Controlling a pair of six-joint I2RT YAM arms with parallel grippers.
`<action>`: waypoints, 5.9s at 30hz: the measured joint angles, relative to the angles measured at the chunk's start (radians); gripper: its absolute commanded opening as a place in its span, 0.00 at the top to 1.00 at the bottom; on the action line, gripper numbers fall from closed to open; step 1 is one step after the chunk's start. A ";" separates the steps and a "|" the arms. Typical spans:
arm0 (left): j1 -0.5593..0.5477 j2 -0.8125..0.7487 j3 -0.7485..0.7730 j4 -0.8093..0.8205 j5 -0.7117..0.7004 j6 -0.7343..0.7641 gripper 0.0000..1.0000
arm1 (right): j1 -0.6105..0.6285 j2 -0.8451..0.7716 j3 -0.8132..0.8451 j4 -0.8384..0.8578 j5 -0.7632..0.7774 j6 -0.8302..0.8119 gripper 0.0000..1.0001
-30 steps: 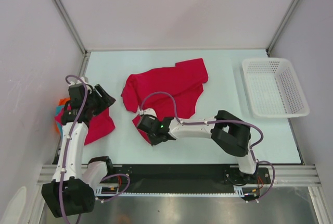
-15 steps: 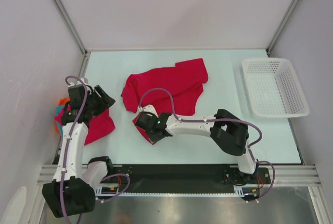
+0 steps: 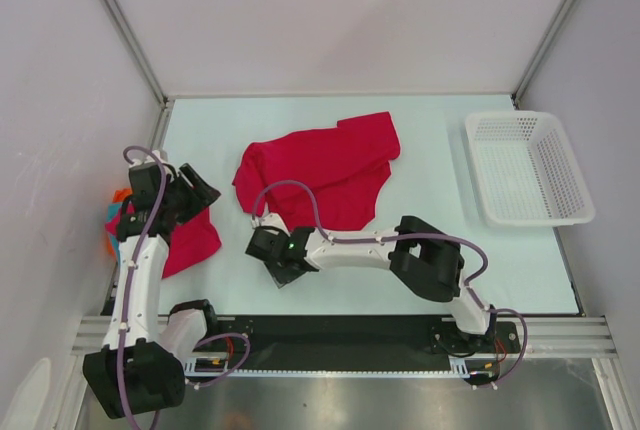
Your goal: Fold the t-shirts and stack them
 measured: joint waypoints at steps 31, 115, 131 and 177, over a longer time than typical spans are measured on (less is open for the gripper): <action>0.037 0.133 -0.080 0.051 0.249 0.069 0.33 | -0.109 -0.535 0.216 -0.303 0.369 -0.090 1.00; -0.491 0.159 0.760 -0.316 -0.275 -0.037 1.00 | -0.372 -0.966 0.509 -0.651 0.603 -0.175 1.00; -0.397 0.166 0.999 -0.552 -0.277 -0.002 1.00 | -0.441 -0.887 0.619 -0.594 0.620 -0.274 1.00; -0.013 0.401 0.393 -0.127 0.251 -0.002 0.99 | -1.054 -0.791 -0.228 -0.277 -0.065 -0.270 1.00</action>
